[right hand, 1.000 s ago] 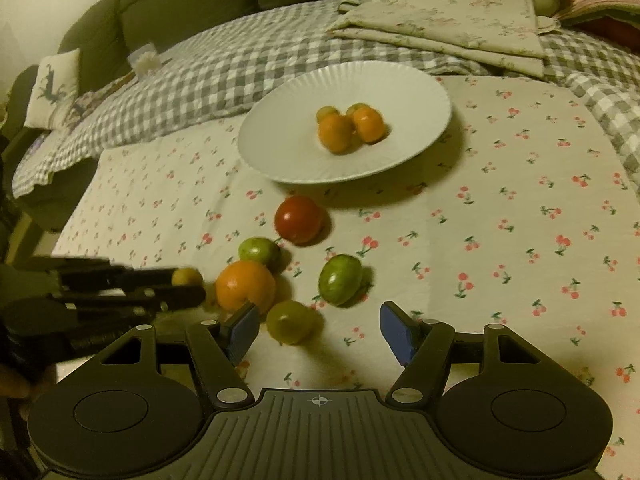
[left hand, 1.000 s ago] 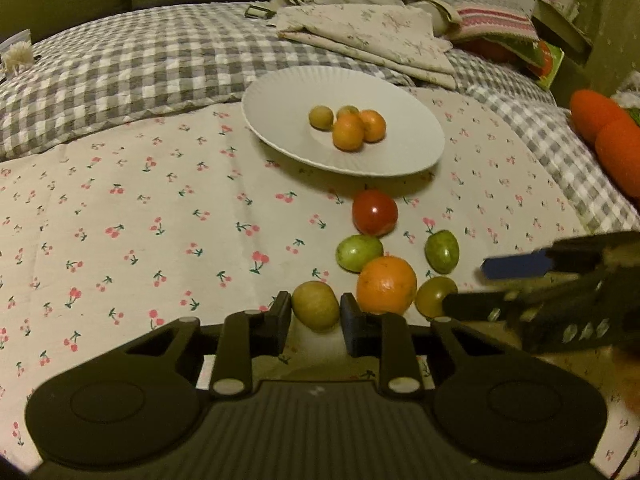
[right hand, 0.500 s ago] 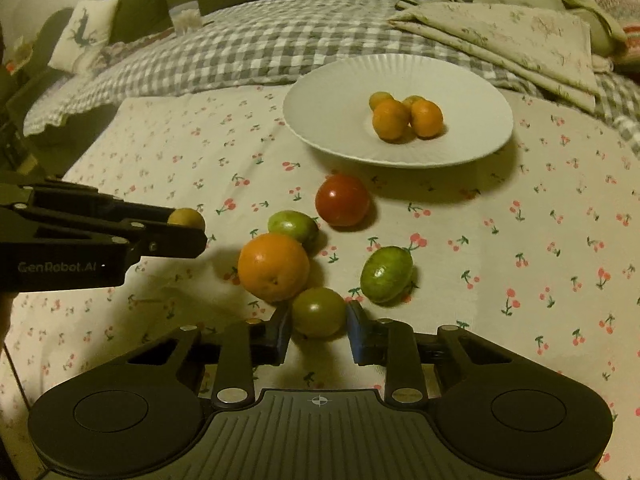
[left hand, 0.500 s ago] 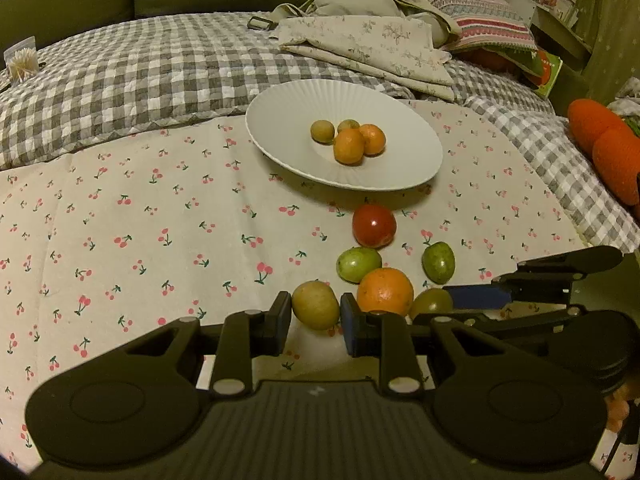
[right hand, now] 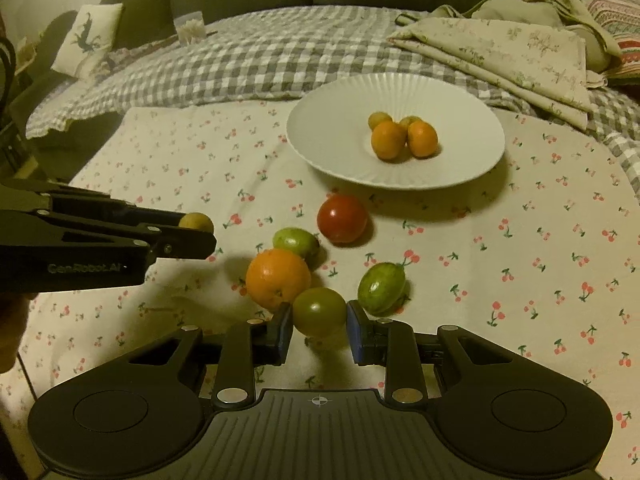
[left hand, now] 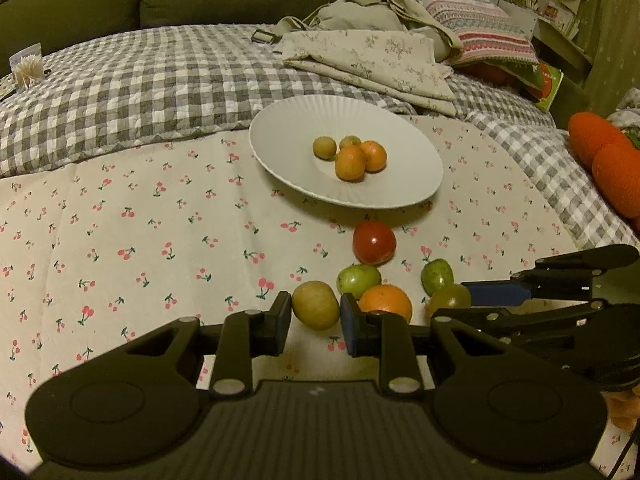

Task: Organize fruits
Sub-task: 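Carry both fruits over the white plate and open both tools to release them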

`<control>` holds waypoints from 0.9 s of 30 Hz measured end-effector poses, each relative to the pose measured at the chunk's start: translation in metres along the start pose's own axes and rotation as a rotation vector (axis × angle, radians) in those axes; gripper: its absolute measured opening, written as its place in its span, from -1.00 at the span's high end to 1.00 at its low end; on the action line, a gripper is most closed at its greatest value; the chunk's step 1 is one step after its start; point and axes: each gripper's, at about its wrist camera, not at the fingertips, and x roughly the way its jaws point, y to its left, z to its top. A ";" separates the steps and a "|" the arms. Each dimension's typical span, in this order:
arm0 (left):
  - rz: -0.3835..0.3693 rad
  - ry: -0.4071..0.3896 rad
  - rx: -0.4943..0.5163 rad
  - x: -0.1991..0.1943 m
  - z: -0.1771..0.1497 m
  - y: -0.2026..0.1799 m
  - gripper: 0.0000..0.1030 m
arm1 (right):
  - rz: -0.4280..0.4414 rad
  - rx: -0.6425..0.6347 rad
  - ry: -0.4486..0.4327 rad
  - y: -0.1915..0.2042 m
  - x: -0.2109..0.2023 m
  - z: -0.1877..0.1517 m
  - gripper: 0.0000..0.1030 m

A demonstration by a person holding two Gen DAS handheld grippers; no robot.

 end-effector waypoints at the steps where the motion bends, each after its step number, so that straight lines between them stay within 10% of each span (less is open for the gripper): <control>1: -0.001 -0.005 0.000 -0.001 0.001 0.000 0.52 | -0.003 0.000 -0.005 -0.001 -0.001 0.001 0.47; 27: 0.028 -0.207 0.089 0.018 0.040 -0.005 0.52 | -0.091 0.139 -0.158 -0.048 -0.017 0.030 0.47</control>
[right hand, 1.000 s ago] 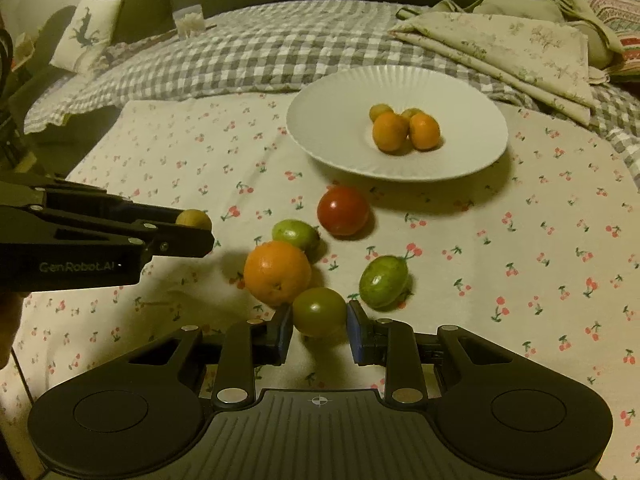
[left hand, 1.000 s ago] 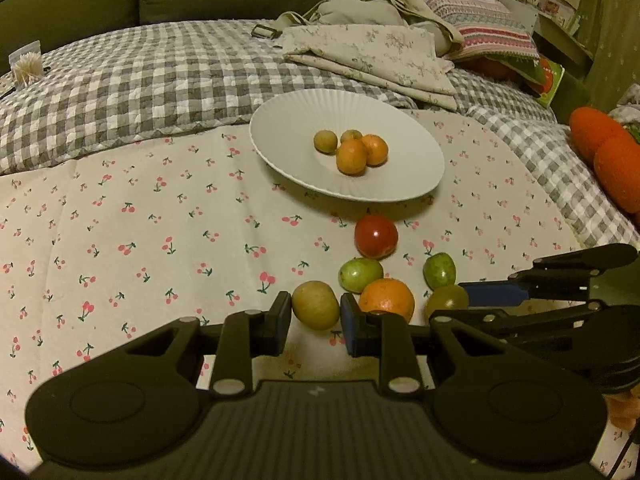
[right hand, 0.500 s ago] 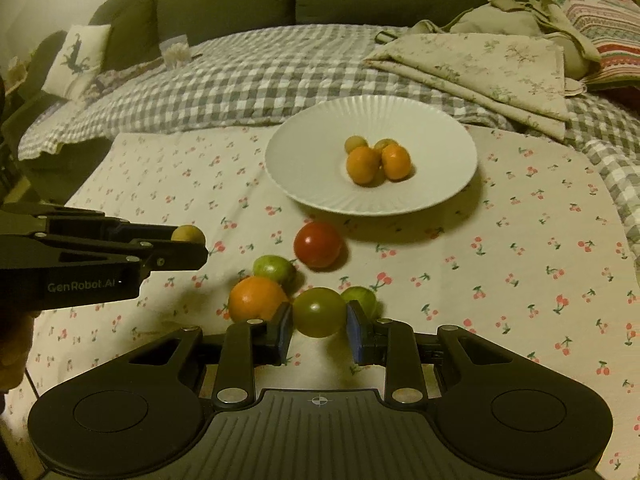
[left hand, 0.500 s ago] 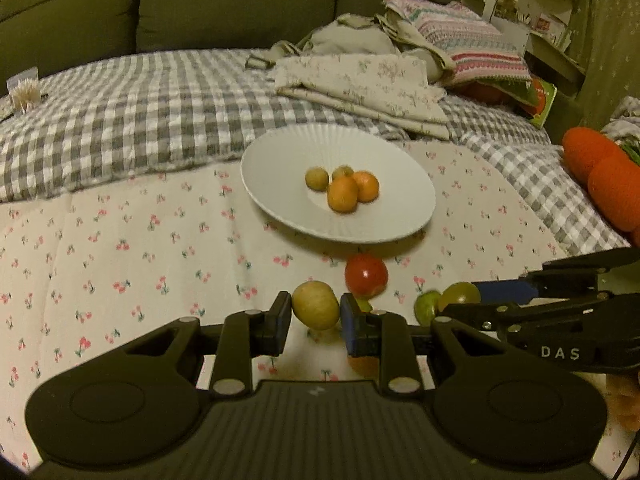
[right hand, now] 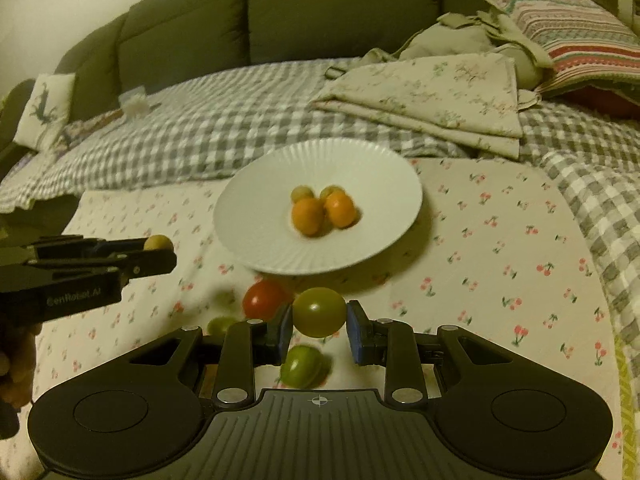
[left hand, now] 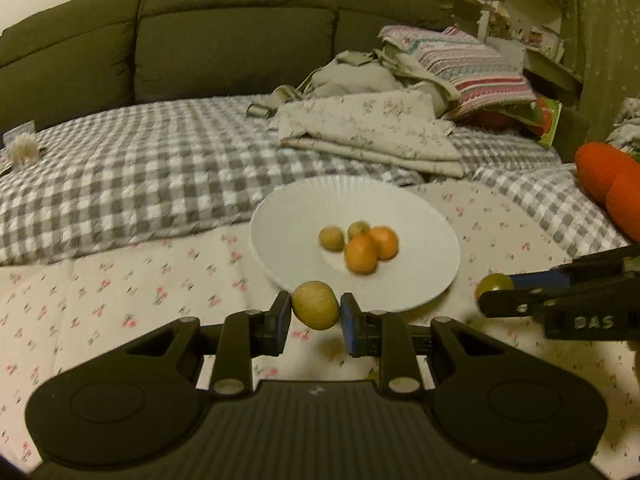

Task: Organize fruits
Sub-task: 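Carry both fruits over the white plate and open both tools to release them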

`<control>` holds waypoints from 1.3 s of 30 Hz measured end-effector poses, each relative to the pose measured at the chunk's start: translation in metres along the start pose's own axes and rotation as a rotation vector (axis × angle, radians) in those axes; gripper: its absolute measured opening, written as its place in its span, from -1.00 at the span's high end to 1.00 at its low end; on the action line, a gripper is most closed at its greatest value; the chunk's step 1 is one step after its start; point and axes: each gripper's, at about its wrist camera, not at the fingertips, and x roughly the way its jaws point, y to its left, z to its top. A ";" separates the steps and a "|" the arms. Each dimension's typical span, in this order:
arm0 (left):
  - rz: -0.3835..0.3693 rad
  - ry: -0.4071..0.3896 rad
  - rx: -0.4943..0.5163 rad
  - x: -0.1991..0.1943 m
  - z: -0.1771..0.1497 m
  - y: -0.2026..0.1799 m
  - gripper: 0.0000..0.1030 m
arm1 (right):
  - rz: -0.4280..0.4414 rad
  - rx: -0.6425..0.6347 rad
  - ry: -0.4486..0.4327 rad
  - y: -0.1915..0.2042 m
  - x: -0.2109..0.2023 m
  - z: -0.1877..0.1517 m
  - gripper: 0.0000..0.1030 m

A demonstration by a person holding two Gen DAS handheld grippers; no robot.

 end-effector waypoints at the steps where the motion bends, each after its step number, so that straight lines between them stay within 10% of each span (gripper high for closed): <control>1: -0.011 -0.008 0.001 0.002 0.002 -0.001 0.52 | -0.004 -0.002 -0.008 0.000 0.002 0.002 0.47; 35: -0.020 0.038 0.008 0.069 0.009 -0.004 0.47 | 0.001 -0.090 -0.062 0.001 0.071 0.025 0.42; 39: -0.025 0.032 -0.015 0.066 0.011 -0.002 0.32 | -0.005 -0.075 -0.078 0.000 0.067 0.026 0.08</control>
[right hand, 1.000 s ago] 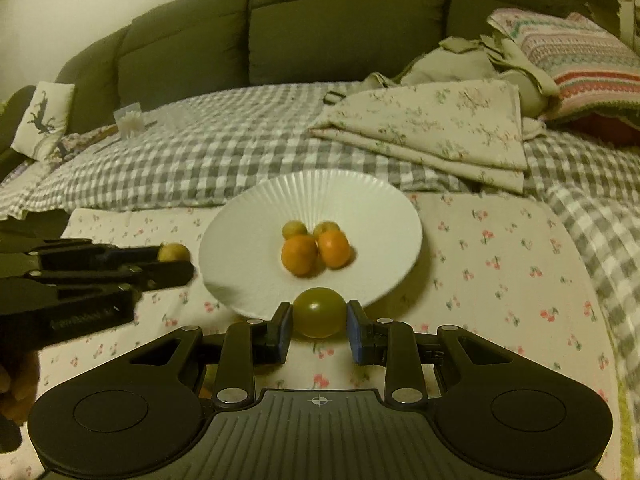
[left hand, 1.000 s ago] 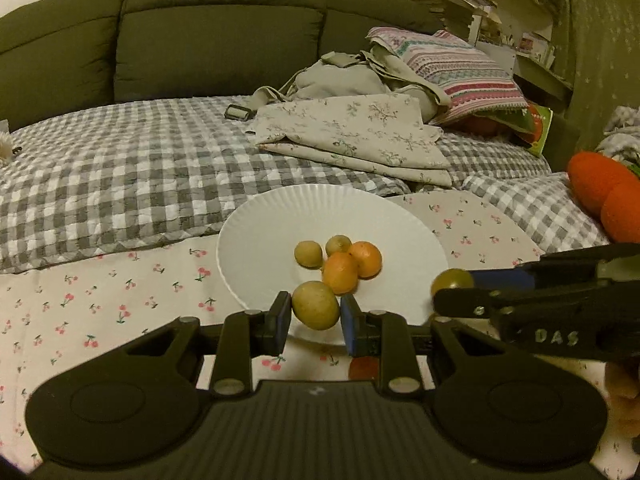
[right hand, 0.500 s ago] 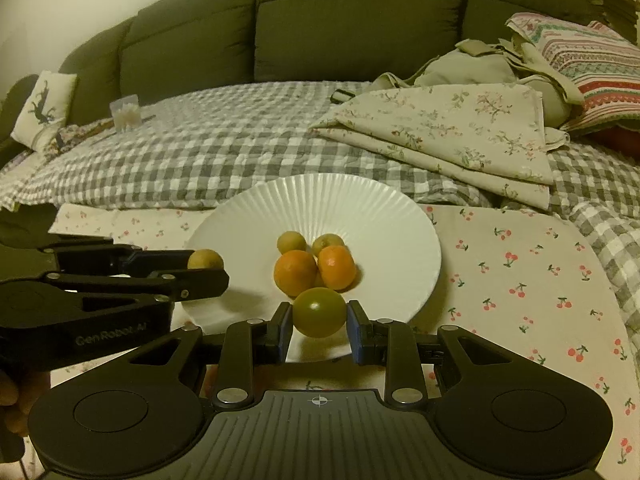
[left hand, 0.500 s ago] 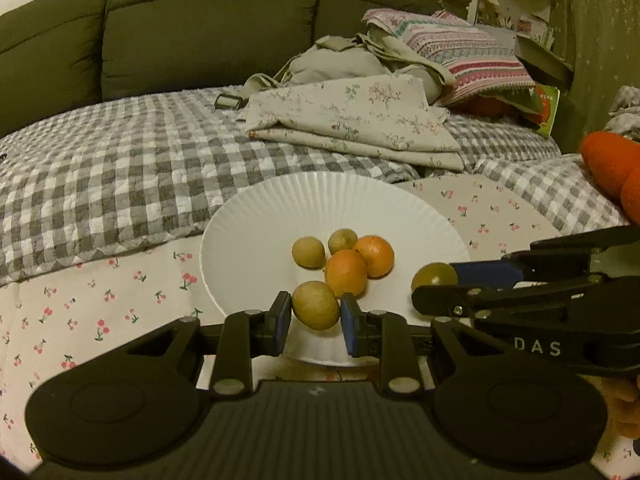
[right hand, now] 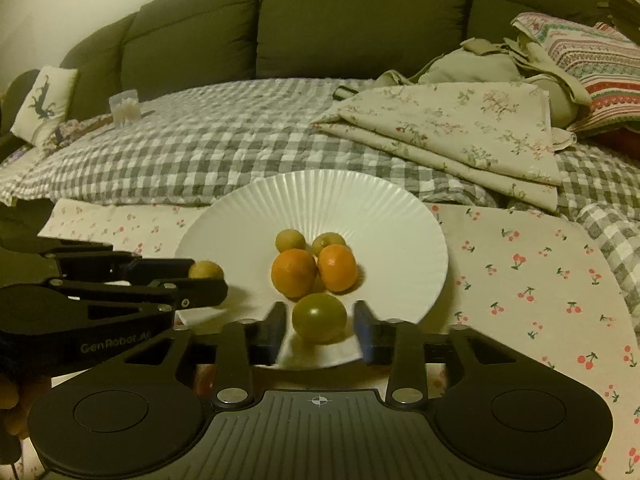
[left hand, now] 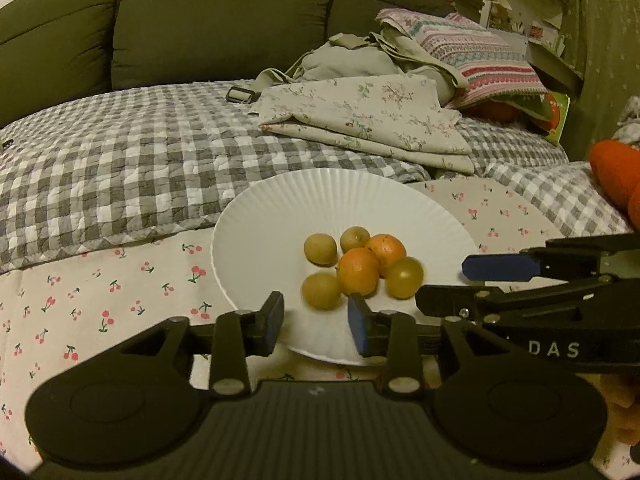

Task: Organize fruits
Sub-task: 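Carry both fruits over the white plate and open both tools to release them, then move both tools back, bringing the left tool to the large tangerine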

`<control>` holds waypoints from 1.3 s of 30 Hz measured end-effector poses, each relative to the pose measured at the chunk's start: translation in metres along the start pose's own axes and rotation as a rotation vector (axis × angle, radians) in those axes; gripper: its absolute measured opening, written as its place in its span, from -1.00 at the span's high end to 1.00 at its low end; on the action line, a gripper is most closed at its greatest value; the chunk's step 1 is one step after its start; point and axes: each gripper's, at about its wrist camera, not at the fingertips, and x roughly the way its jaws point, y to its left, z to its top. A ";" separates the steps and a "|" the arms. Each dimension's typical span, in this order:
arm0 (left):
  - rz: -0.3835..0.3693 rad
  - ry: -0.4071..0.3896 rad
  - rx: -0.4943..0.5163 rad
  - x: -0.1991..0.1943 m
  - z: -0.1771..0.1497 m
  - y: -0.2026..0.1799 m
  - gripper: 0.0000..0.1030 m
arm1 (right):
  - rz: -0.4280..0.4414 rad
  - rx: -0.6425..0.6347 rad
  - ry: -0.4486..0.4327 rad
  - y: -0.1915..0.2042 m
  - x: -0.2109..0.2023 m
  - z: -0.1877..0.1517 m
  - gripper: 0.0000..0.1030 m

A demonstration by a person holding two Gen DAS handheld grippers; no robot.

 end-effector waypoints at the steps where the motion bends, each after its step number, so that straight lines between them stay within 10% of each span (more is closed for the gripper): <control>1: -0.001 -0.001 -0.005 -0.001 0.000 0.001 0.31 | -0.001 0.005 -0.003 0.000 -0.001 0.000 0.03; 19: -0.003 0.006 -0.090 -0.038 0.001 0.002 0.29 | -0.002 0.156 0.012 -0.024 -0.035 0.018 -0.07; 39: 0.059 0.152 -0.147 -0.072 -0.042 -0.020 -0.50 | 0.052 0.204 0.134 -0.016 -0.084 0.008 -0.72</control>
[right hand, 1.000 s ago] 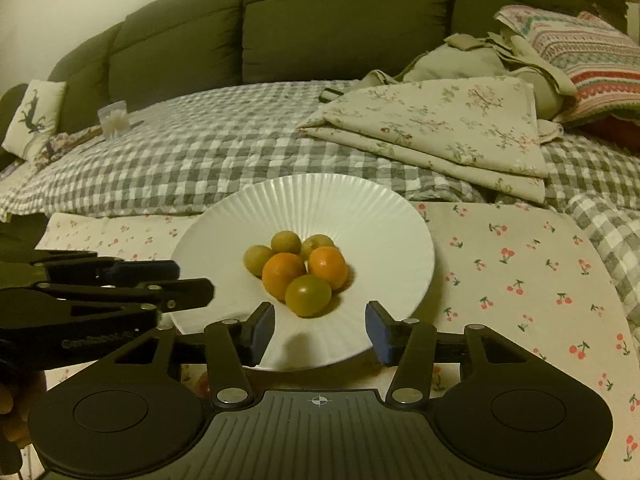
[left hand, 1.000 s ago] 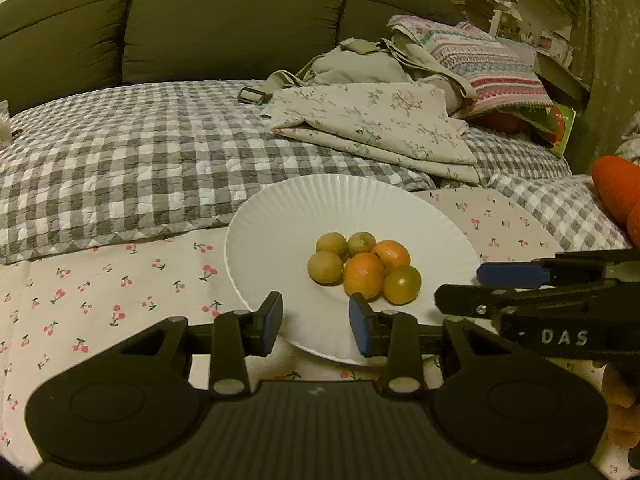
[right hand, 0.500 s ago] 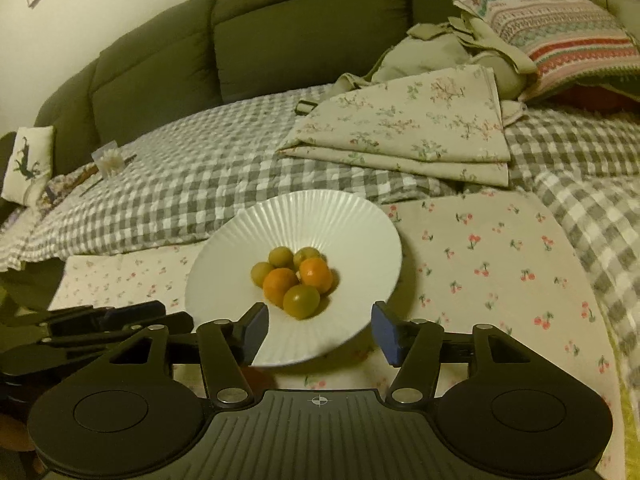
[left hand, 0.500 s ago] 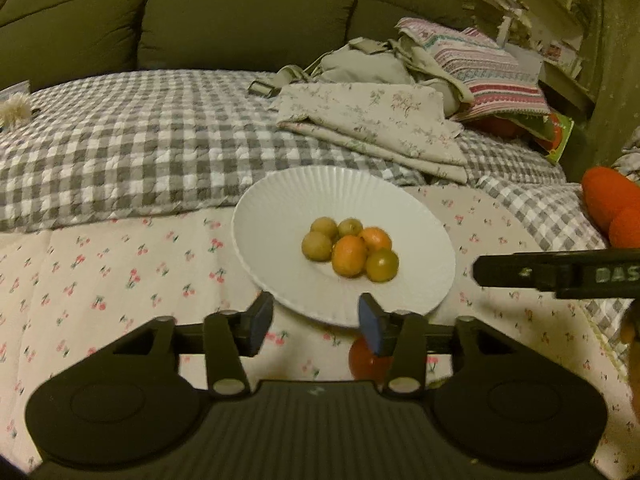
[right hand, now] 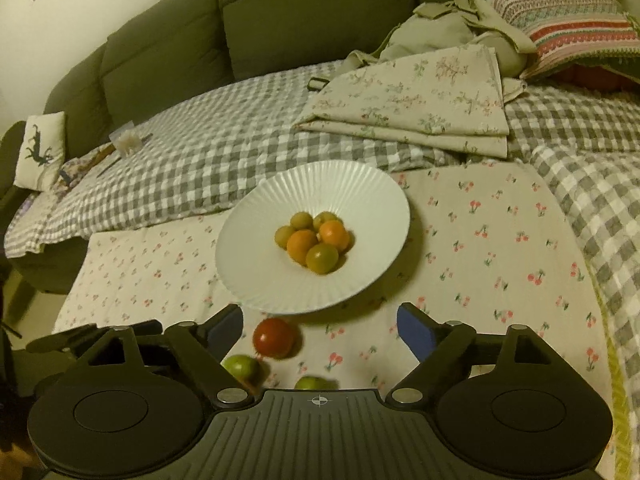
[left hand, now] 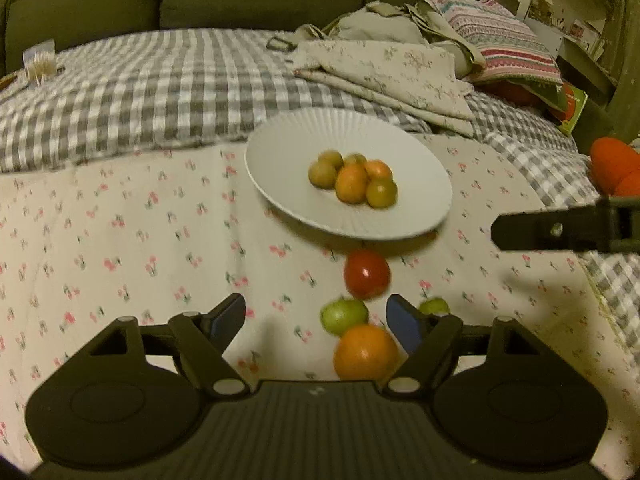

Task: Organize fruits
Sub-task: 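Move both tools back, bringing the left tool to the large tangerine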

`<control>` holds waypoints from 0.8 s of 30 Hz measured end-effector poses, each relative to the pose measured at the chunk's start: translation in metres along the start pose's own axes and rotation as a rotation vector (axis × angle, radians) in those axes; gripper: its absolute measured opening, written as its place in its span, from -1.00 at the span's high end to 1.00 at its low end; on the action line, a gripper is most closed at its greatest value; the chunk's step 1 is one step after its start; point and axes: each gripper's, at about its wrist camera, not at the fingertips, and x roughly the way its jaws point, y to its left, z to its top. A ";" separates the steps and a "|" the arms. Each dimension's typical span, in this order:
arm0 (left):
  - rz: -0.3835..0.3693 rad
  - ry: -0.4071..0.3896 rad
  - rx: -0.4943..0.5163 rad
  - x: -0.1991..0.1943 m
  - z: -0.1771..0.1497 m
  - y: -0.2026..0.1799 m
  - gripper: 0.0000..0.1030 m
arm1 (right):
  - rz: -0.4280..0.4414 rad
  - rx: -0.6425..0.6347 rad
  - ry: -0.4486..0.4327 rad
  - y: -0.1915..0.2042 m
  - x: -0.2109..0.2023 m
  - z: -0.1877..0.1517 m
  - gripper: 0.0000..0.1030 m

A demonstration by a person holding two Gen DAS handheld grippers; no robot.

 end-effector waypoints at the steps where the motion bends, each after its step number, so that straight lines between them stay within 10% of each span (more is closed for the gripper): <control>1: -0.008 0.004 -0.005 -0.001 -0.003 0.000 -0.50 | -0.001 0.002 0.008 0.001 -0.001 -0.003 -0.73; 19: -0.027 0.021 0.088 0.019 -0.029 -0.019 -0.45 | -0.020 0.067 0.065 -0.009 -0.007 -0.033 -0.74; 24: -0.036 0.006 0.103 0.024 -0.030 -0.021 -0.10 | -0.023 0.060 0.069 -0.008 -0.005 -0.034 -0.74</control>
